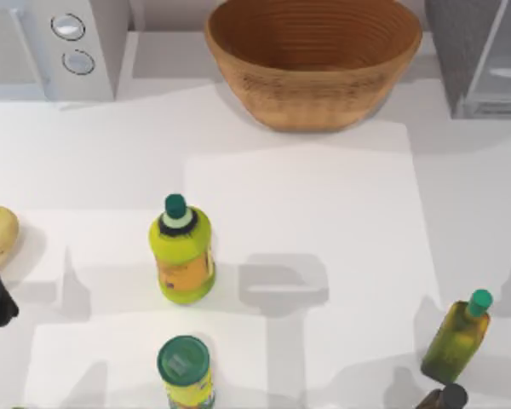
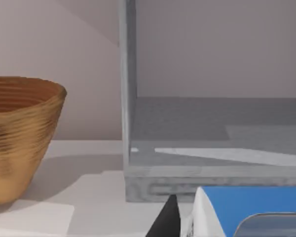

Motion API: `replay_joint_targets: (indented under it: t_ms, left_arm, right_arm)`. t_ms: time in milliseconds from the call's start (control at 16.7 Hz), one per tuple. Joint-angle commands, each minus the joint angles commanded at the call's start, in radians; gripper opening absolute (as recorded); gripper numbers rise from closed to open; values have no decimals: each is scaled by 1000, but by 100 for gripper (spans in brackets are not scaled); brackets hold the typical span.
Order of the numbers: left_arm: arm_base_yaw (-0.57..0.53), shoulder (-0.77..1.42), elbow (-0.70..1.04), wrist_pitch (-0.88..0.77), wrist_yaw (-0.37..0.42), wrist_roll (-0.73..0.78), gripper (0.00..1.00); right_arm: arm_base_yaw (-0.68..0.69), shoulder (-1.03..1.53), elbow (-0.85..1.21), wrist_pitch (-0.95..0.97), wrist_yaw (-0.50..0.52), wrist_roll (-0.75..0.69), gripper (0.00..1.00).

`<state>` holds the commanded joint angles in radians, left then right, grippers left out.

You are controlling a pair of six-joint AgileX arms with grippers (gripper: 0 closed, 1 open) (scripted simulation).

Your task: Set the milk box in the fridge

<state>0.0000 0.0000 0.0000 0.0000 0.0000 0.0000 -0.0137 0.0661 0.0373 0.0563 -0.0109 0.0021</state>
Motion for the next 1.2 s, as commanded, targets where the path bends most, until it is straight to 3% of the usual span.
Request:
replay_joint_targets:
  t_ms: [360, 900, 1200]
  left_arm:
    - [0, 0, 0, 0, 0, 0, 100]
    - [0, 0, 0, 0, 0, 0, 100]
    - [0, 0, 0, 0, 0, 0, 100]
  right_arm:
    - [-76, 406, 186, 278, -67, 0, 0]
    - [-191, 1489, 602, 808, -183, 10, 0]
    - [-240, 1927, 818, 1035, -227, 13, 0]
